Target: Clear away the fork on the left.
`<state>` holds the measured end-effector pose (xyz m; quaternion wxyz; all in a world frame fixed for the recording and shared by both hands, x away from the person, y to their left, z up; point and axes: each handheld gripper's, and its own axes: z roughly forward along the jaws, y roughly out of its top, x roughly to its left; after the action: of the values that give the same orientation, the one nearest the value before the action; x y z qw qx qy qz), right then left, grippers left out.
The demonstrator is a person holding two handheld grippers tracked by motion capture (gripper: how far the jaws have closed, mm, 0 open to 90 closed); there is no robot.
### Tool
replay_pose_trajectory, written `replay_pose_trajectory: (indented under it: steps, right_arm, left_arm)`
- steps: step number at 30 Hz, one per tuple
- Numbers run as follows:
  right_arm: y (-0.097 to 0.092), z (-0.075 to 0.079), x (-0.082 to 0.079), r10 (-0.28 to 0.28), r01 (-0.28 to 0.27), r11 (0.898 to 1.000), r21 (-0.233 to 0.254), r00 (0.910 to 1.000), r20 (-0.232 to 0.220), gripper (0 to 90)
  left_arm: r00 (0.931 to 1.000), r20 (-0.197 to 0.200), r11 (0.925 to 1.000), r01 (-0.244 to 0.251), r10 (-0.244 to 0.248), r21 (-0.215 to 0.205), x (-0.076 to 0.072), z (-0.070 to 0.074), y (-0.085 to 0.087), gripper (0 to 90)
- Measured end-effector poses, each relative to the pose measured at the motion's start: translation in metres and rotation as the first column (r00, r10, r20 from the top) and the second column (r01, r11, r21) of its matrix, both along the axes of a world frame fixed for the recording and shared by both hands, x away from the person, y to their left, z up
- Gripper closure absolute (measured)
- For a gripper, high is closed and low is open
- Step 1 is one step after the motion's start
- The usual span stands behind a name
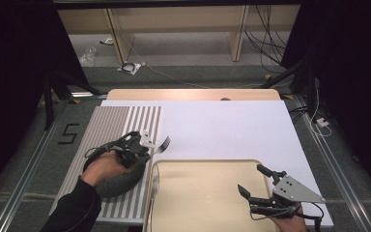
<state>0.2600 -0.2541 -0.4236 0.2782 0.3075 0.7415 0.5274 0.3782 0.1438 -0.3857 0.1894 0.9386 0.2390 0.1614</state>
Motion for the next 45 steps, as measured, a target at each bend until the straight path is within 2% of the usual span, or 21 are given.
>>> replay_pose_trajectory:
  steps: [5,13,24,34,45]
  right_arm:
    - [0.000,0.000,0.000,0.000,0.000,1.000,0.005,1.0000,-0.004,17.1]
    - [0.000,0.000,0.000,0.000,0.000,1.000,0.000,1.0000,0.001,17.1]
    - [0.000,0.000,0.000,-0.003,0.003,1.000,0.001,1.0000,0.000,17.1]
    - [0.000,0.000,0.000,-0.003,0.003,1.000,0.001,1.0000,0.000,17.1]
    - [-0.001,0.000,-0.001,-0.005,0.005,1.000,0.005,1.0000,-0.004,17.1]
  left_arm:
    - [0.9997,-0.013,0.9997,0.023,-0.023,-0.003,-0.013,-0.004,-0.008,84.3]
    - [0.9982,-0.043,0.9991,0.042,-0.042,0.009,-0.024,-0.008,-0.019,84.3]
    - [0.9929,-0.088,0.9966,0.081,-0.080,0.010,-0.041,-0.009,-0.036,84.3]
    - [0.9814,-0.145,0.9914,0.129,-0.125,0.019,-0.057,-0.012,-0.051,84.3]
    - [0.9686,-0.173,0.9824,0.185,-0.178,0.025,-0.077,-0.018,-0.072,84.2]
